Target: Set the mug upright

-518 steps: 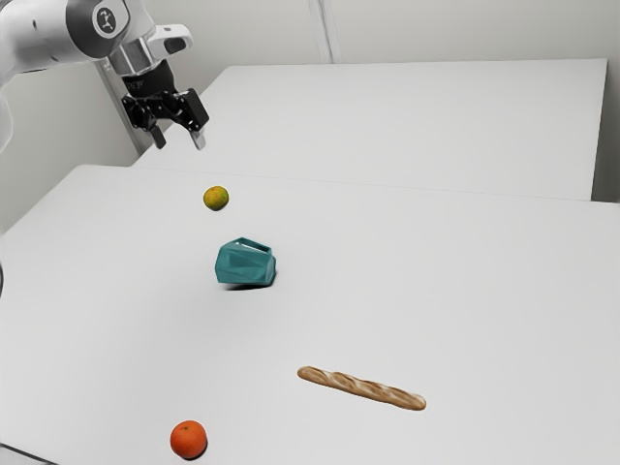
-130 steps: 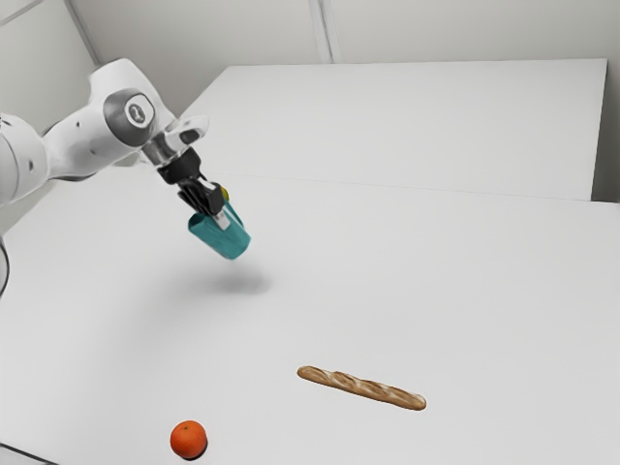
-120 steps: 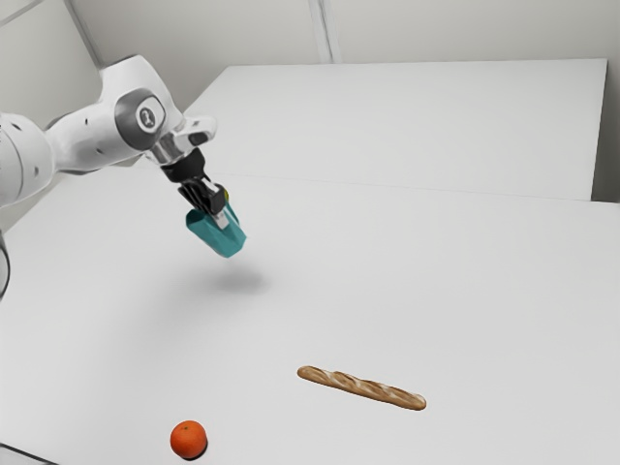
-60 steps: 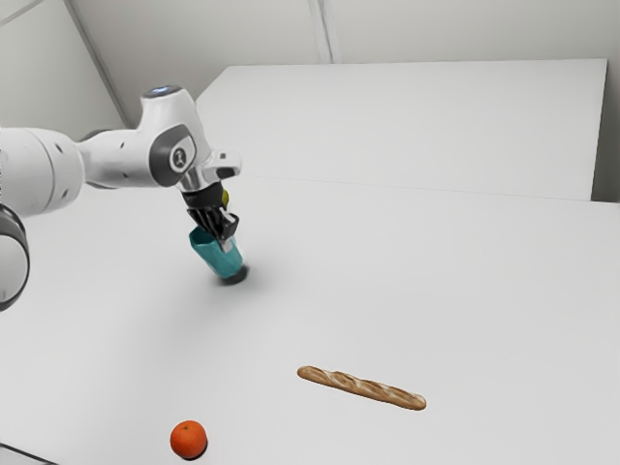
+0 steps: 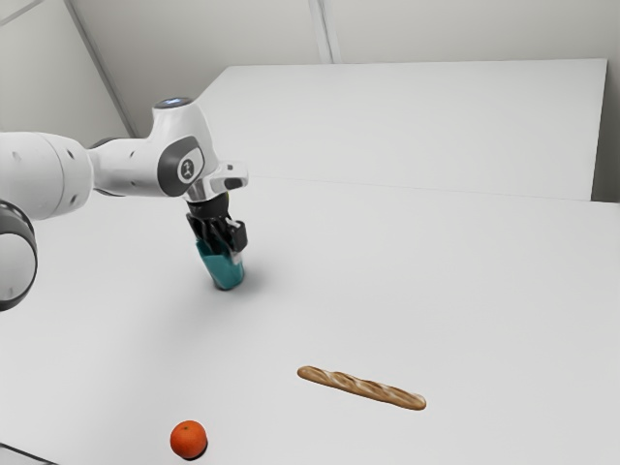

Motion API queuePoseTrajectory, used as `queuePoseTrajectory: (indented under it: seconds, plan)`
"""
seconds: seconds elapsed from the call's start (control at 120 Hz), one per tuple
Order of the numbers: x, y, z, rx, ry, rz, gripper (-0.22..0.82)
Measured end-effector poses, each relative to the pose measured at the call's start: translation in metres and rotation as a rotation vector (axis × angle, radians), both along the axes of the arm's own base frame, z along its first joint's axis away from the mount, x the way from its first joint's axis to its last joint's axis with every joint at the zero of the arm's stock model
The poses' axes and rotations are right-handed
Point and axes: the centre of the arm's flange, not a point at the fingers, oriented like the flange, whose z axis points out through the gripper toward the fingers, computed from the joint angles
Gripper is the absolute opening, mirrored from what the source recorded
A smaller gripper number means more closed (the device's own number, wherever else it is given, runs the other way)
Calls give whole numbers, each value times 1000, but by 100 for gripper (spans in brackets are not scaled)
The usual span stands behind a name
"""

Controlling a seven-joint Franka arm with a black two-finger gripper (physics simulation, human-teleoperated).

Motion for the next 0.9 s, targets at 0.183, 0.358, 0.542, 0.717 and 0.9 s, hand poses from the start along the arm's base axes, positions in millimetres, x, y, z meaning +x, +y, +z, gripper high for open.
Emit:
queuePoseTrajectory:
  seconds: [0.183, 0.358, 0.542, 0.717, 0.9]
  plan:
    - [-1, -2, 32, 1, -42, 13, 47]
    - [-9, -6, 117, -23, -128, 38, 55]
    - [-18, -11, 195, -55, -186, 52, 58]
    - [-32, -15, 251, -69, -209, 51, 59]
    - [-43, -18, 263, -72, -182, 46, 60]
